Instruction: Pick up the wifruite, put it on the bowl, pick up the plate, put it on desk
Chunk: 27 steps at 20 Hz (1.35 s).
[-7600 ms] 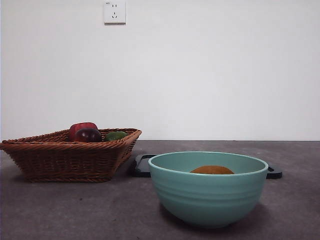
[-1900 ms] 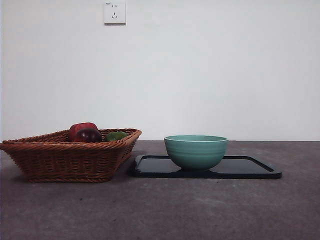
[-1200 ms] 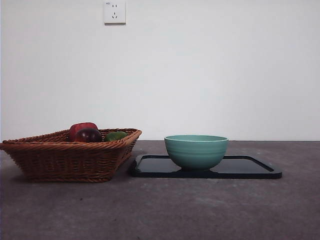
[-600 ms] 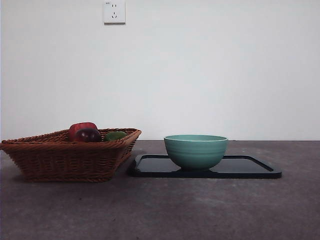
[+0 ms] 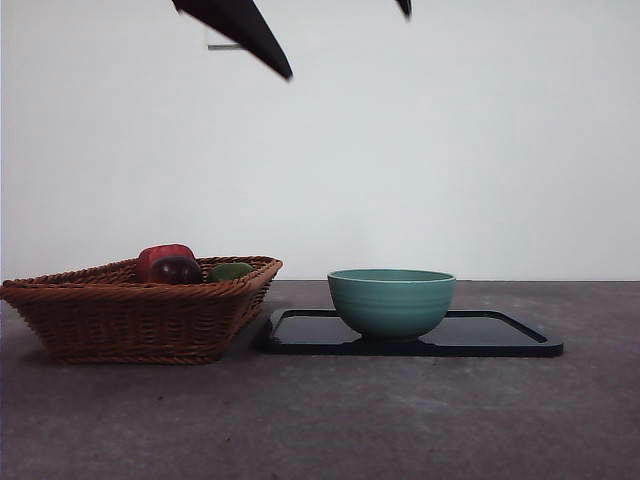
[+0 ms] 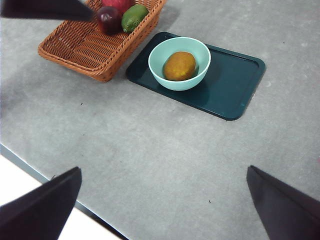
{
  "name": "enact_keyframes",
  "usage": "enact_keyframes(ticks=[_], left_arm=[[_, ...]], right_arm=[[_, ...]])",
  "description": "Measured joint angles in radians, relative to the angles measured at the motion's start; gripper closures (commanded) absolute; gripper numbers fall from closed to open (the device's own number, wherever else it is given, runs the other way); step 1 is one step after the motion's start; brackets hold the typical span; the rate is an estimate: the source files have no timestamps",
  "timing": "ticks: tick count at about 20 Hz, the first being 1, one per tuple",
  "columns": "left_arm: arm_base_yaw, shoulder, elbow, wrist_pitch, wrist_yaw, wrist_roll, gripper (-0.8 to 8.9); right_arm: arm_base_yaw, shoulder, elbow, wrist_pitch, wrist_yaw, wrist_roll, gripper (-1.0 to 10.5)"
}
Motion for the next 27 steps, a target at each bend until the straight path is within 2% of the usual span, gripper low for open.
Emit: enact_keyframes(ticks=[6,12,15,20,27], left_arm=[[0.059,0.272,0.242,-0.097,0.000,0.044,2.57],[0.097,0.549,0.565,-0.235,0.000,0.078,2.57],[0.104,0.650,0.673,-0.238,0.018,0.086,3.38],[0.117,0.731,0.695,-0.241,0.021,0.130,3.46],[0.132,0.788,0.698,-0.234,0.064,0.133,3.46]], right_arm=[[0.000,0.000,0.000,0.000,0.000,0.000,3.8],[0.000,0.000,0.000,0.000,0.000,0.000,3.8],[0.000,0.000,0.000,0.000,0.000,0.000,3.8],[0.000,0.000,0.000,-0.004,-0.001,0.000,3.8],[0.000,0.000,0.000,-0.004,0.000,0.000,3.8]])
